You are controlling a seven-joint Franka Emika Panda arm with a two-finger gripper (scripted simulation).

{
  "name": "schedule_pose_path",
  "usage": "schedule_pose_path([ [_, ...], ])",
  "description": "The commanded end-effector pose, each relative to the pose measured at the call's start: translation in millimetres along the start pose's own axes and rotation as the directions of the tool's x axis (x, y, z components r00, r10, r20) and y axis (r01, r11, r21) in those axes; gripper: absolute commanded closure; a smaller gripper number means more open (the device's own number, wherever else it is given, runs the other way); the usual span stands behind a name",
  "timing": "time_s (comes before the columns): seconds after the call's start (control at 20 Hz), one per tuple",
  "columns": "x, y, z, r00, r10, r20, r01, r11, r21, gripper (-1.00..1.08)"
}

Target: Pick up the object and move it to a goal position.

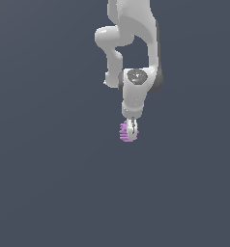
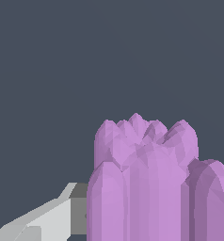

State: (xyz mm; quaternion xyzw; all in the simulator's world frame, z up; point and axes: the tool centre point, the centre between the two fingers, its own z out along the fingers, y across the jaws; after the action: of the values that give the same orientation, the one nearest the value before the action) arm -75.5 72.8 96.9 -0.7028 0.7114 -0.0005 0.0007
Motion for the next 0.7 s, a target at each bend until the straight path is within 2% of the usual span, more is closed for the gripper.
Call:
schedule_pose_path([
  [0.0, 0.1, 0.0, -0.2, 1.0, 0.0, 0.0, 0.0, 1.0, 0.0, 1.08],
  [0.35, 5.3, 2.6, -15.3, 1.0, 0.0, 0.0, 0.0, 1.0, 0.0, 1.08],
  [0.65, 16.9, 7.9, -47.4, 1.0, 0.0, 0.001, 0.0, 1.0, -0.001, 1.08],
])
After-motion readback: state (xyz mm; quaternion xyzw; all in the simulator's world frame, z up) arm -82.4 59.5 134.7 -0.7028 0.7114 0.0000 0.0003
